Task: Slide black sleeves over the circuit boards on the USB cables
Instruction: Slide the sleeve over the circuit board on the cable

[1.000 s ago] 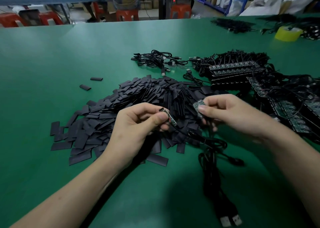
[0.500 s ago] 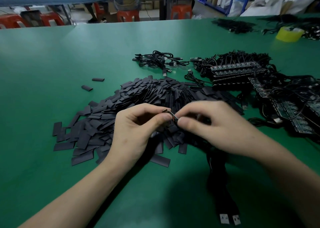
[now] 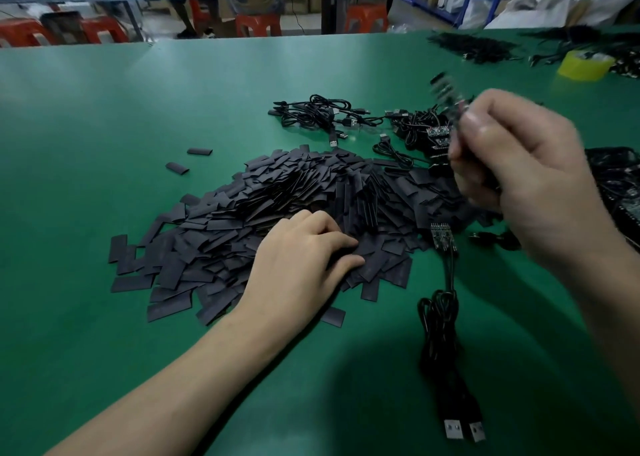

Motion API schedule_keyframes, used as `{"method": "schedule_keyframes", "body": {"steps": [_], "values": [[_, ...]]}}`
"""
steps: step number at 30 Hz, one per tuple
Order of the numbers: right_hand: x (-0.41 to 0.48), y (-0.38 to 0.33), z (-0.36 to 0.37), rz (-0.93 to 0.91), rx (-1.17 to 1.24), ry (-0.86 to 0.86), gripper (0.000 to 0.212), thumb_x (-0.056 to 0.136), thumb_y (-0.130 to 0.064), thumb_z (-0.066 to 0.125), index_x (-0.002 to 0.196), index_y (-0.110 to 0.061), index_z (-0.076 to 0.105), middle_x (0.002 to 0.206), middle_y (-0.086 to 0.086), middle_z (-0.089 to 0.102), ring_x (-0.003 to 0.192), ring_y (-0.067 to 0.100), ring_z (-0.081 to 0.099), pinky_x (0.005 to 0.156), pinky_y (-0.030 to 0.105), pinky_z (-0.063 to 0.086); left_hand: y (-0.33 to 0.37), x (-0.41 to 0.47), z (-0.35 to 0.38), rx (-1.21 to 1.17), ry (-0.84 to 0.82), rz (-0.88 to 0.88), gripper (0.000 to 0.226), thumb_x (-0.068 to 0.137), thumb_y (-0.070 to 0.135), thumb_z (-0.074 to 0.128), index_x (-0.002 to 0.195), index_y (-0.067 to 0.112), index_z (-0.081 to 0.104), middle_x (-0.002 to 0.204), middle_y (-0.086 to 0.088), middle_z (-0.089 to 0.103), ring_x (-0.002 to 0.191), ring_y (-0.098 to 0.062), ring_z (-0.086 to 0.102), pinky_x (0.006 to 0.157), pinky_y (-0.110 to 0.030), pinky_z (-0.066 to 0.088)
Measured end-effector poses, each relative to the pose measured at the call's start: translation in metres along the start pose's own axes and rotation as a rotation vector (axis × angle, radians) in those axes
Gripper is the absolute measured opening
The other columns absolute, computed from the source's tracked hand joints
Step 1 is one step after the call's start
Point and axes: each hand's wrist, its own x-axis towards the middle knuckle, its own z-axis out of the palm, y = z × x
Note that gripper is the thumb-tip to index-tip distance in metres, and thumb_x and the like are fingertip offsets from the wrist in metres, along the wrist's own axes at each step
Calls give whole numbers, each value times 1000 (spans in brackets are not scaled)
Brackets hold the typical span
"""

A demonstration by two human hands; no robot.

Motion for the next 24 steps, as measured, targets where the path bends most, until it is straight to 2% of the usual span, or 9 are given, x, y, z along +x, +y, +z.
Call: {"method": "schedule_keyframes", "body": {"steps": [3,5,7,9,12,15,18,21,24], "values": [[7,2,1,62,-391,-159,39,101,-49,49,75,-23,61,59,-8,54,49,4,45,48,16,31,0,0,-1,22,-2,29,20,94,38,73,104,23,81,94,7,68,90,-21,62,77,-36,48],[4,5,12,150,-467,-237,41,93,-55,53,74,-21,63,62,-8,58,52,2,47,50,16,33,-1,1,-1,64,19,63,15,98,33,69,99,21,80,91,5,68,87,-23,63,75,-37,47],[-1,11,25,202,-468,-234,39,85,-56,58,74,-19,64,65,-4,60,56,4,49,53,21,34,-2,1,-3,33,68,46,13,99,28,67,96,19,76,91,5,70,87,-23,65,76,-40,48],[-9,20,34,238,-440,-211,36,83,-55,62,75,-20,65,66,-9,61,58,2,51,55,20,36,-4,1,-4,-107,93,-19,11,100,26,65,97,20,74,92,10,72,88,-16,67,79,-40,51],[-16,30,42,274,-386,-247,28,85,-51,67,75,-25,68,61,-16,58,56,0,51,54,17,36,-6,-1,-3,-404,73,-128,10,100,20,65,99,23,75,87,15,73,84,-3,69,79,-30,55],[-18,36,44,289,-308,-272,20,91,-41,70,75,-28,69,61,-10,59,56,1,48,58,29,38,-4,-1,-1,-538,87,-133,15,99,13,67,105,22,77,93,15,76,84,-4,72,80,-25,57],[-20,40,46,300,-264,-241,23,93,-39,69,77,-22,69,61,-2,58,55,4,47,57,35,38,-5,-1,-2,-417,133,-22,17,95,25,72,112,22,77,101,14,74,92,-4,70,84,-29,55],[-23,43,49,331,-206,-245,29,93,-45,67,81,-19,69,61,1,57,57,7,47,59,43,40,-8,-2,0,-260,181,87,28,90,34,78,112,16,78,99,4,71,92,-17,67,82,-37,55],[-25,43,52,321,-183,-267,38,87,-57,59,85,-20,69,62,-1,55,58,6,46,59,38,37,-8,-2,-2,-261,222,88,22,90,30,80,107,16,80,95,3,72,88,-16,67,78,-37,55]]}}
